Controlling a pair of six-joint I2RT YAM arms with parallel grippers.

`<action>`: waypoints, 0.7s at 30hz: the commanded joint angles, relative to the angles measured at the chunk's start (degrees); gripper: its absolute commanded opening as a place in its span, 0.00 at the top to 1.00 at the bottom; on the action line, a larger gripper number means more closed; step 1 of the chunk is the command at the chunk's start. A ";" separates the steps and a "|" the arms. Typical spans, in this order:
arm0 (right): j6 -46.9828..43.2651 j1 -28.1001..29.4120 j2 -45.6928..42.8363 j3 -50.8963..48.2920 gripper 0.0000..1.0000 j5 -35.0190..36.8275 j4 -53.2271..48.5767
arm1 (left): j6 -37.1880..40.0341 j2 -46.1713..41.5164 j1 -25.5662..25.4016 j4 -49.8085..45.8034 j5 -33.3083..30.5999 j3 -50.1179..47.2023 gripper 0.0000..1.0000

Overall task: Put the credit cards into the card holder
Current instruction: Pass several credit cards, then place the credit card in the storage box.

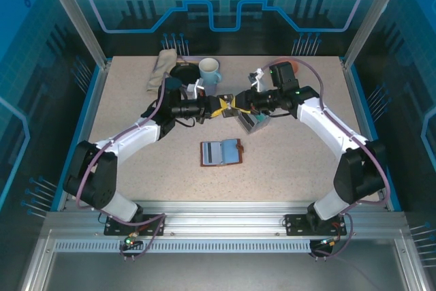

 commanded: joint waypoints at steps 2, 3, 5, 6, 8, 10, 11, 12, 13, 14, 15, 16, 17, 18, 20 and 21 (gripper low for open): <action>-2.43 -0.27 2.19 1.64 0.64 -5.80 -1.54 | -0.41 -1.26 0.02 1.76 3.40 1.40 0.94; -2.57 -0.27 2.49 1.72 0.65 -6.42 -1.61 | -0.74 -1.26 0.00 2.21 3.61 1.41 0.93; -2.46 -0.41 2.01 1.39 0.80 -4.29 -2.14 | -0.97 -1.39 0.05 1.96 3.72 1.41 0.93; -2.23 -0.45 1.10 0.57 0.81 -1.89 -1.83 | -1.33 -1.64 0.07 2.22 3.86 1.41 0.91; -1.85 -1.05 -0.01 -0.63 0.83 -0.88 -1.12 | -1.69 -2.11 0.08 2.35 3.85 1.32 0.86; -2.29 -1.74 0.46 -0.52 0.84 -1.87 -2.05 | -2.03 -2.55 0.07 2.88 3.81 1.32 0.84; -2.43 -1.86 0.56 -0.75 0.85 -1.88 -2.32 | -2.33 -2.71 0.07 3.35 3.96 1.36 0.83; -2.36 -1.93 0.58 -1.15 0.85 -1.66 -2.24 | -2.76 -2.76 0.07 3.84 4.08 1.32 0.83; -2.27 -1.90 0.54 -1.44 0.85 -1.69 -1.99 | -3.13 -2.76 0.07 4.31 4.36 1.42 0.83; -2.27 -1.86 0.62 -1.57 0.85 -1.82 -1.97 | -3.40 -2.78 0.14 4.83 4.63 1.48 0.83; -2.43 -1.88 0.50 -1.65 0.85 -1.64 -2.18 | -3.58 -2.84 0.14 5.10 4.85 1.52 0.83; -2.51 -1.99 0.42 -1.74 0.85 -1.22 -2.38 | -3.65 -2.95 0.16 5.31 5.02 1.53 0.83; -2.53 -2.03 0.40 -1.74 0.83 -0.84 -2.58 | -3.56 -3.09 0.27 5.28 5.05 1.41 0.83; -2.54 -2.20 0.40 -1.90 0.81 -0.73 -2.67 | -3.53 -3.19 0.27 5.24 5.01 1.32 0.83; -2.29 -2.43 0.23 -2.29 0.81 0.01 -2.51 | -3.66 -3.37 0.33 5.41 5.00 1.14 0.82; -1.98 -2.68 0.18 -2.65 0.82 0.05 -2.22 | -3.70 -3.45 0.34 5.41 5.02 1.07 0.83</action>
